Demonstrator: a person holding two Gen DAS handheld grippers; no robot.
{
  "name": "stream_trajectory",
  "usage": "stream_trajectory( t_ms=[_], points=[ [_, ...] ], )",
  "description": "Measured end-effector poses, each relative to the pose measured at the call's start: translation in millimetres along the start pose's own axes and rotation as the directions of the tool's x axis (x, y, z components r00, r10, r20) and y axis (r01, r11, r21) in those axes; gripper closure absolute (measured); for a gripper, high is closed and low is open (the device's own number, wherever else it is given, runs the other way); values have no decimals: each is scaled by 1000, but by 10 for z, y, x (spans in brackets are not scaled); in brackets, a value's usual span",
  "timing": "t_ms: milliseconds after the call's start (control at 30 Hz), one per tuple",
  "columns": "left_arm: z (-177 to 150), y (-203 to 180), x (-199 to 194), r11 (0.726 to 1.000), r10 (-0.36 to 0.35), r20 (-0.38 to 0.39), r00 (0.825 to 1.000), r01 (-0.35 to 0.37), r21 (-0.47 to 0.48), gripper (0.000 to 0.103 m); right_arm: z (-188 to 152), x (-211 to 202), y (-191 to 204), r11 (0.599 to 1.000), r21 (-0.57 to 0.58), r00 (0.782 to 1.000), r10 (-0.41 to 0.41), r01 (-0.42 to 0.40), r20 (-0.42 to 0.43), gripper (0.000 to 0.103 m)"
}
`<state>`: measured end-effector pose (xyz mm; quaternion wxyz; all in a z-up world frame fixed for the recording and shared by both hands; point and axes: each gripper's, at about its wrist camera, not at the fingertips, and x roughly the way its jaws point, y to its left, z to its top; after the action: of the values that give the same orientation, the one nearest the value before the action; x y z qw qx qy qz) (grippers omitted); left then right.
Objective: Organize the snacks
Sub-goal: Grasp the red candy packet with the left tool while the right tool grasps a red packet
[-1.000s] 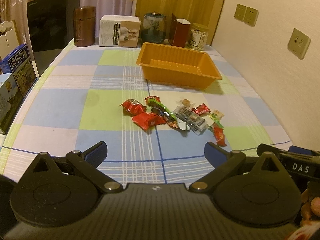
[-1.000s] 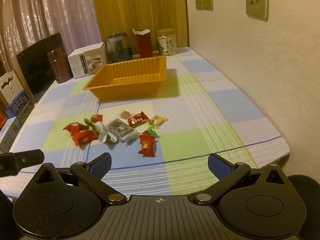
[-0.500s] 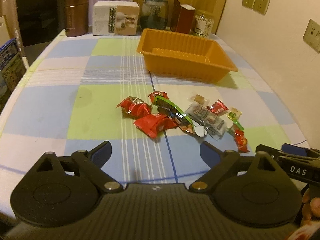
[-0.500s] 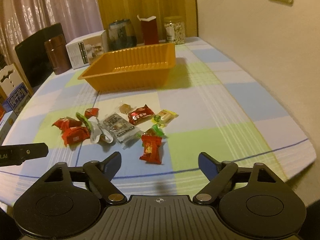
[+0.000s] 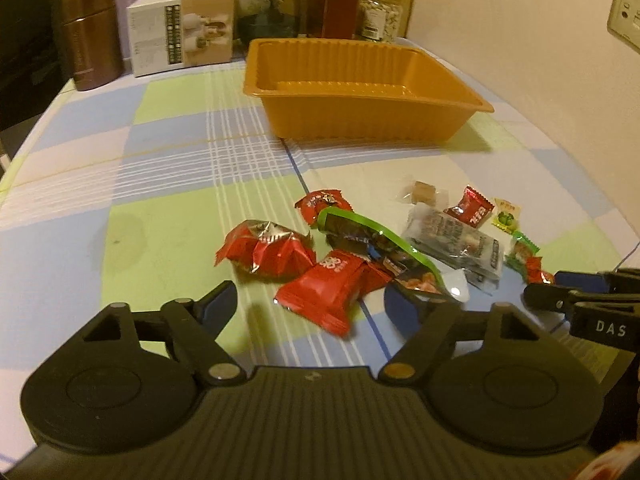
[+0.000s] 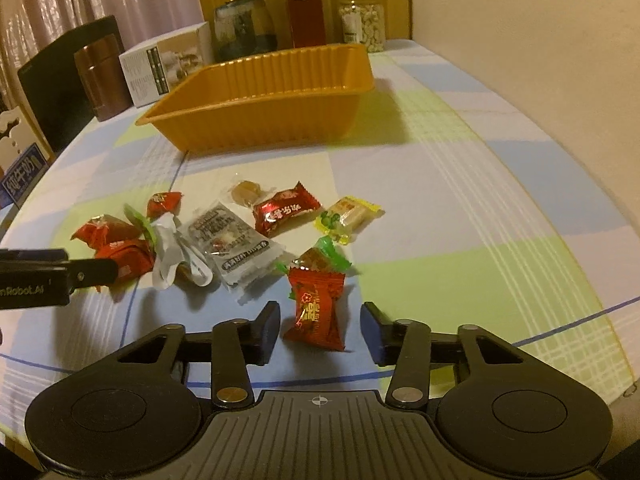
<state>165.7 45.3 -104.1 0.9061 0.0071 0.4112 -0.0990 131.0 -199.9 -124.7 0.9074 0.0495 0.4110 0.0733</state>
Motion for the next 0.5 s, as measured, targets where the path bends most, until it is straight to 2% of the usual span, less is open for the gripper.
stream_trajectory(
  t_ms=[133, 267, 500],
  points=[
    [19, 29, 111, 999, -47, -13, 999, 47, 9, 41, -1, 19, 40, 1000, -14, 1000, -12, 12, 10, 63],
    [13, -25, 117, 998, -60, -20, 998, 61, 34, 60, -3, 31, 64, 1000, -24, 1000, -19, 20, 15, 76],
    [-48, -184, 10, 992, -48, -22, 999, 50, 119, 62, -14, 27, 70, 999, -28, 1000, -22, 22, 16, 81]
  ],
)
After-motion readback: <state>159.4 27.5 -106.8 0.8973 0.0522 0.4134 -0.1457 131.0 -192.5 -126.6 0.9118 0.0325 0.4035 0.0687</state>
